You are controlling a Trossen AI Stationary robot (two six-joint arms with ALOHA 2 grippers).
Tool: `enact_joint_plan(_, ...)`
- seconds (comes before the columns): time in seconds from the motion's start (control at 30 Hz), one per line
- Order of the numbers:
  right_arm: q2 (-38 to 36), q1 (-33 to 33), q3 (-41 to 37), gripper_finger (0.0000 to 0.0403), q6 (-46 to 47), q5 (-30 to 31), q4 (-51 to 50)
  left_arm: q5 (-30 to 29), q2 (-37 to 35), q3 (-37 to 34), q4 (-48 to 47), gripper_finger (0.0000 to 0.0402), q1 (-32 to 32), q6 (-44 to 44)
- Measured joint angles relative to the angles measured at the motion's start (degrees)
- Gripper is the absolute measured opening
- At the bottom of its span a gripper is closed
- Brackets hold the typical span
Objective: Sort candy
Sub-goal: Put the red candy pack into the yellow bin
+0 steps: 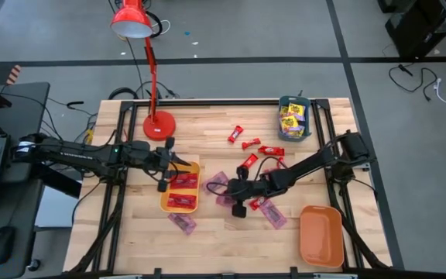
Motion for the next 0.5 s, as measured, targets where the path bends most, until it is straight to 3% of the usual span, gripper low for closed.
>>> enact_joint_plan(0.23, -4.13, 1.18, 0.04, 0.0, -5.3, 1.72, 6.52, 6.57, 0.0, 0.0, 0.01, 0.0113, 0.0, -0.25)
enact_joint_plan(0.5, -4.84, 2.06, 0.09, 0.0, -12.78, -1.83, 24.52, 19.1, 0.02, 0.0, 0.47, 0.0113, -0.02, -0.38)
